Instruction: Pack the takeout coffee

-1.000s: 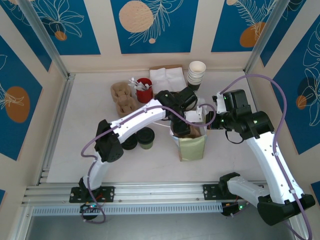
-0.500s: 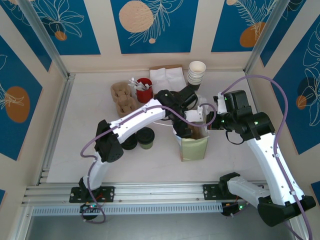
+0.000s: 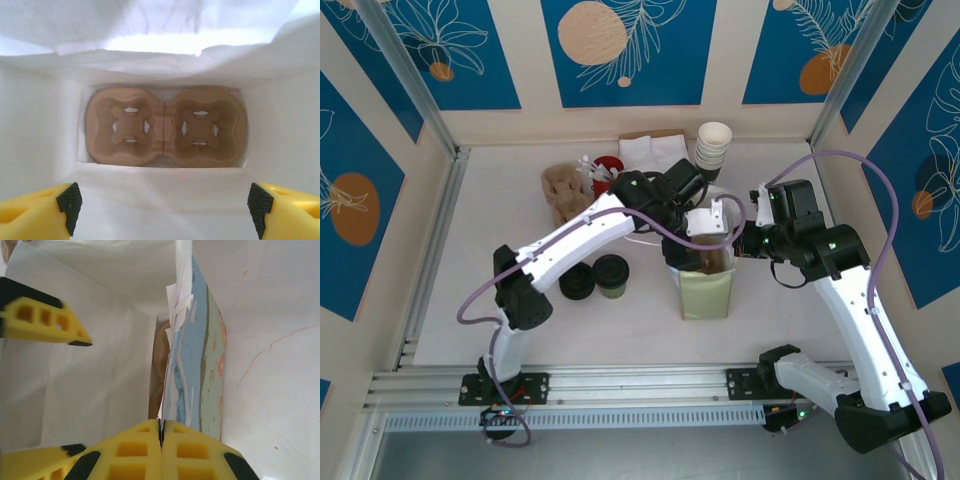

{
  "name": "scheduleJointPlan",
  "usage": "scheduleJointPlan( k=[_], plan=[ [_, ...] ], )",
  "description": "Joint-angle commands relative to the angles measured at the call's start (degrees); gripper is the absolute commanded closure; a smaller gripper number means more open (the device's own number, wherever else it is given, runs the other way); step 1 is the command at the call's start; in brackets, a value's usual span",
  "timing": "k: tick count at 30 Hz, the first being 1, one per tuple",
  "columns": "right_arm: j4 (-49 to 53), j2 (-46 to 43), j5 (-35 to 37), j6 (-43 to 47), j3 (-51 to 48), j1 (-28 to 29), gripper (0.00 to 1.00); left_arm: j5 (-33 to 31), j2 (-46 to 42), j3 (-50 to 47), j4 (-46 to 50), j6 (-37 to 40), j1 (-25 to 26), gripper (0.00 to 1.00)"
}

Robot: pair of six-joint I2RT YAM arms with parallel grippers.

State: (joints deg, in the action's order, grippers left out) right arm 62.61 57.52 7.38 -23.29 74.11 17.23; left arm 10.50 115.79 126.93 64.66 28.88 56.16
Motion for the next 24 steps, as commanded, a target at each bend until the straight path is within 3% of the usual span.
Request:
scheduleJointPlan(
  k=[1,6,12,21,24],
  plan=[
    [-2.2,-0.8,-0.3,-2.4,-0.9,-0.4,1.0,3.1,-4.0,1.9,-2.1,-2.1,0.5,0.12],
    [-4.5,-0.8,-2.4,-4.2,-2.0,-1.1,1.0,4.0,-6.6,2.4,-6.6,-7.5,0.4,0.12],
    [-6.5,-0.4,-6.7,-6.1,-2.9,-3.8,0.98,-0.1,-9.8,3.9,-8.6,-12.9,0.2,0.12],
    [-0.7,0.6,-6.2,-3.8,4.2,-8.0,0.53,-2.6,-15.8,0.3,-8.9,-17.2,-0.4,0.11],
    [2.2,0.8,-3.8,-1.8,8.3,-9.1,0.43,-3.2,-18.2,-3.2,-9.8,-17.8,-0.5,0.11]
  ],
)
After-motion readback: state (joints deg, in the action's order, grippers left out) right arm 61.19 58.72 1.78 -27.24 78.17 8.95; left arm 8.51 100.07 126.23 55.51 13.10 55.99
